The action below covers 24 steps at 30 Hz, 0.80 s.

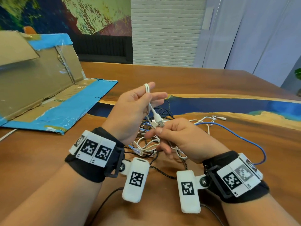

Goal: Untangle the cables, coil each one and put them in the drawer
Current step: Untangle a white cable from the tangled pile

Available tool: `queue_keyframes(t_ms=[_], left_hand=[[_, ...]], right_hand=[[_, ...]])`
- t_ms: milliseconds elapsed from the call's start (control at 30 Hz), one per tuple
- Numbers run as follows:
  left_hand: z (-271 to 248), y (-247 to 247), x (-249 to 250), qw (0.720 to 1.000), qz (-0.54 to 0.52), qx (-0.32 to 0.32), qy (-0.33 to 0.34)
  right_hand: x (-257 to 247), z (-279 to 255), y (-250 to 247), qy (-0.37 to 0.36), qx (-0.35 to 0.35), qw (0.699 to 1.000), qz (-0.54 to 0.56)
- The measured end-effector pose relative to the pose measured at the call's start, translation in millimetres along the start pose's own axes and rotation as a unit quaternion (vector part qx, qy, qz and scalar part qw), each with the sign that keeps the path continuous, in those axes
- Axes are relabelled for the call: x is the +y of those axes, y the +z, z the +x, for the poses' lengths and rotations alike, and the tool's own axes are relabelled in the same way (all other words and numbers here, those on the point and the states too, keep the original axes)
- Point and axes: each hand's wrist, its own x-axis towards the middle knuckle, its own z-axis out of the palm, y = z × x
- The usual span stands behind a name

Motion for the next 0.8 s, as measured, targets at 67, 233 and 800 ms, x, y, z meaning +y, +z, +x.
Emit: queue_keyframes(t_ms=[67, 233, 800], left_hand=[[0, 0, -2, 0.999, 0.033, 0.007, 0.008], [0, -1, -2, 0.996, 0.066, 0.048, 0.035], [-9, -2, 6, 0.992, -0.075, -0.097, -0.010]], right_hand=[[0, -1, -1, -0.006, -0.012, 1.000, 0.005], [2, -1, -3, -0.057, -0.002, 0.998, 0.019], [-1, 4, -4, -0.043, 0.107, 0.993, 0.026]])
